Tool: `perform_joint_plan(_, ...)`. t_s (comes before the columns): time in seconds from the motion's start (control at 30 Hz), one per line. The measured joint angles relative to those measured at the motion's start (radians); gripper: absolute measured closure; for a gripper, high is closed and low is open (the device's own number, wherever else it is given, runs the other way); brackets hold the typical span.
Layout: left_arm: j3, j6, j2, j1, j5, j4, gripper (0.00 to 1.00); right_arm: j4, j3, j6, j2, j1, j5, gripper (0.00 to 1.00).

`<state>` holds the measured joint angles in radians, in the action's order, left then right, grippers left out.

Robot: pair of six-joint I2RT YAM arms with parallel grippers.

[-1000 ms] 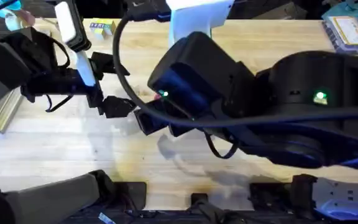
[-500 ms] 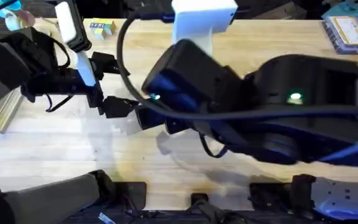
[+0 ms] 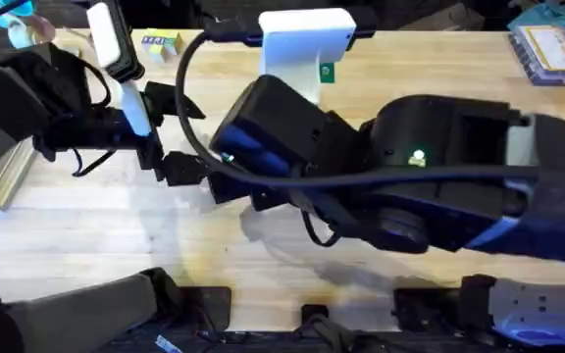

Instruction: Unzip the bag, pick up the pens from the table one at a time and place them inside, then zip the bag closed.

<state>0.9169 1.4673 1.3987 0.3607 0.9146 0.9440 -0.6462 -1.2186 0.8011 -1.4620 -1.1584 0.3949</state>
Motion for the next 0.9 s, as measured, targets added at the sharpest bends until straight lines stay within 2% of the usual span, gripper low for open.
perform_joint_plan(0.43,0.000,0.000,0.000,0.000,0.000,0.000,0.007,0.017,0.000,0.047,-0.071,0.000,0.002,0.004)
perform_joint_plan(0.9,0.000,0.000,0.000,0.000,0.000,0.000,0.007,0.019,0.000,0.067,-0.074,0.000,0.032,0.003)
